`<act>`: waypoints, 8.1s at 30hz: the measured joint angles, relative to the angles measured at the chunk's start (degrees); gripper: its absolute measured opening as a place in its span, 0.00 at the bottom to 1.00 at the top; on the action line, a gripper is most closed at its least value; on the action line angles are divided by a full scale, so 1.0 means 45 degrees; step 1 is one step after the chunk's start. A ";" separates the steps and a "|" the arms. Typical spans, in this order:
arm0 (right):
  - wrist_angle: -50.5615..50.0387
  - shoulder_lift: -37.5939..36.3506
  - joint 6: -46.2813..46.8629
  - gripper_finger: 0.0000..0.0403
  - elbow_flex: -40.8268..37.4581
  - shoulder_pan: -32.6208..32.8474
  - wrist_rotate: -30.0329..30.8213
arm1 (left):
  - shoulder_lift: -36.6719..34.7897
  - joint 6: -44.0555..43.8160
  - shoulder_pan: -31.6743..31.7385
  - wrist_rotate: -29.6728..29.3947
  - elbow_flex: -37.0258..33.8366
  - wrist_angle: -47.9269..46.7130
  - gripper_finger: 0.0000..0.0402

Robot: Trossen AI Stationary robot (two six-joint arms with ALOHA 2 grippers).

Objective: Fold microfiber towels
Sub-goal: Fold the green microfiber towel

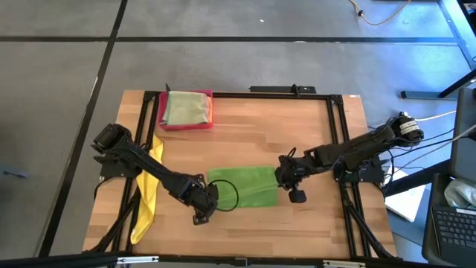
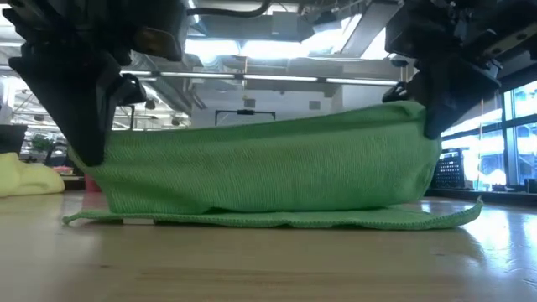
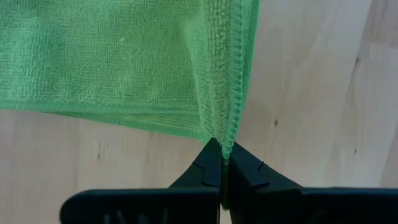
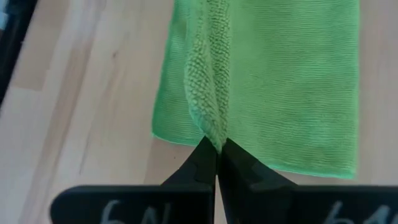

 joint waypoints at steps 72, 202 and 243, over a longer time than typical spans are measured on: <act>-0.1946 -0.0204 -0.0817 0.02 0.0472 -0.2759 0.2188 | -0.2302 0.4389 0.5660 -0.3001 0.0005 -0.3238 0.00; 0.6278 0.9466 0.1625 0.45 0.7016 0.2215 0.7109 | -0.0379 0.1120 0.1461 0.1665 0.0010 0.0431 0.00; 0.5156 0.9821 0.1626 0.38 0.7825 0.2131 0.8184 | -0.0549 0.0997 0.1422 0.1655 0.0005 0.0797 0.00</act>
